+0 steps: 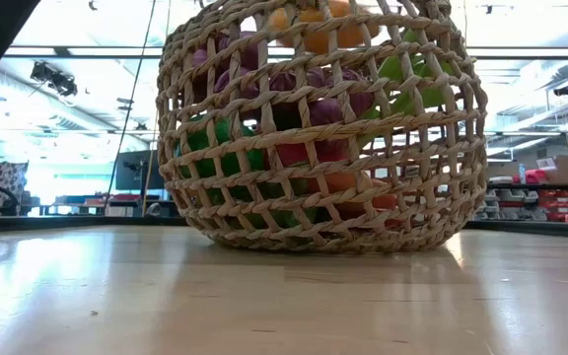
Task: Build produce basket
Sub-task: Put the yellow mango into the brown basket, then move the brown basket to the top of the table
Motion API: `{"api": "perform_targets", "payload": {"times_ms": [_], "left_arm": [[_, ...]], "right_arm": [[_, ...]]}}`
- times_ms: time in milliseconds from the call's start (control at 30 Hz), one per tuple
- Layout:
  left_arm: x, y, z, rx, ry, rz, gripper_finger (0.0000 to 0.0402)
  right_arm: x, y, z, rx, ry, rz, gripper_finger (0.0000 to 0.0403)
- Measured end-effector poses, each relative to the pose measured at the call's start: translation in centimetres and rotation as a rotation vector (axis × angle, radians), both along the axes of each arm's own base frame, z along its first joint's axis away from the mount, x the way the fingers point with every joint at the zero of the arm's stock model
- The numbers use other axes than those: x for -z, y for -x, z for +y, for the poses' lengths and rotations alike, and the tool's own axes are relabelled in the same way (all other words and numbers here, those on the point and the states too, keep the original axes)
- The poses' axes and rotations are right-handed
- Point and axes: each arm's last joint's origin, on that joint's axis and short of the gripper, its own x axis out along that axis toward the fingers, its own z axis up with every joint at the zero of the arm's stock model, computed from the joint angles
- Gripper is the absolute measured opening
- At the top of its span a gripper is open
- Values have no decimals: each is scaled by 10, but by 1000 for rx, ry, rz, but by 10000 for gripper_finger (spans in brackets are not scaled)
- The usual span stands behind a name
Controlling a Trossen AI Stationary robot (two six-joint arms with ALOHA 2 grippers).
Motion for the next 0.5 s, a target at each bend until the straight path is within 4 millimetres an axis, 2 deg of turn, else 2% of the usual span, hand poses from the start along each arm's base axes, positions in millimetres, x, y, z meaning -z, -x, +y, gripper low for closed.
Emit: {"api": "perform_targets", "payload": {"times_ms": [133, 267, 500], "left_arm": [[8, 3, 14, 13, -84, 83, 262], [7, 4, 28, -17, -81, 82, 275], [7, 3, 34, 6, 25, 78, 316]], "right_arm": [[6, -25, -4, 12, -64, -1, 240], [16, -46, -3, -5, -121, 37, 241], [26, -63, -4, -16, -200, 89, 269]]}}
